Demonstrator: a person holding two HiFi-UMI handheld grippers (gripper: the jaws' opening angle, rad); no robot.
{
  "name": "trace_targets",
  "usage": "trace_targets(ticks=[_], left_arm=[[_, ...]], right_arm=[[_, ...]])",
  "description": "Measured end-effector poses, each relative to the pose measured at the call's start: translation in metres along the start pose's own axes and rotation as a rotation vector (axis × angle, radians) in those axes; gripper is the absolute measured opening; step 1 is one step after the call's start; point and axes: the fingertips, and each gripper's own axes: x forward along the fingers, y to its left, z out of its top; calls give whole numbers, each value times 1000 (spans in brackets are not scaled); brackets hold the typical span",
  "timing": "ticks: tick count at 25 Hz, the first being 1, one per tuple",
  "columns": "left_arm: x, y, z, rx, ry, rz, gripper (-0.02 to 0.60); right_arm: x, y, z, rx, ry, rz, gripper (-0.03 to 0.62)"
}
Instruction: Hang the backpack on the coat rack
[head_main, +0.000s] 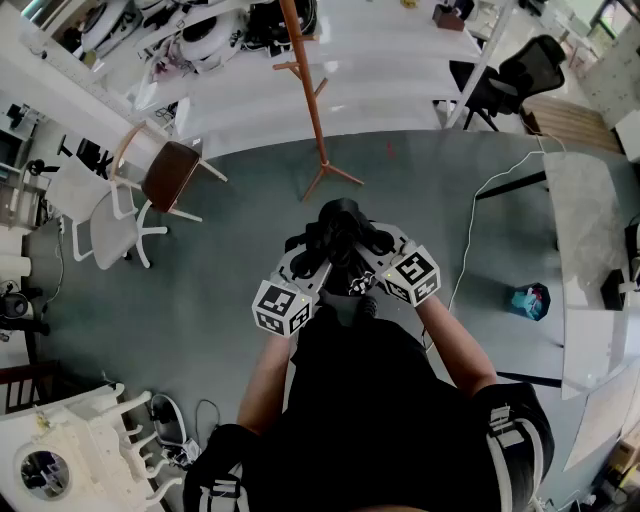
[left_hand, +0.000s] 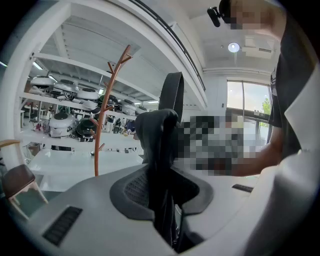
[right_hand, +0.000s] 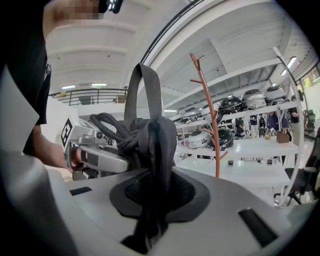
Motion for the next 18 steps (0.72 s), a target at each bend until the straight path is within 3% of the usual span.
trace_targets(ticks=[9,18], left_arm=[[-69,-2,-11,16,-10,-28,95],[-138,34,-22,83,7,-104,95]], right_arm=[[9,69,1,-20,0,-25,80],[56,132,3,-9,-24,-114,80]])
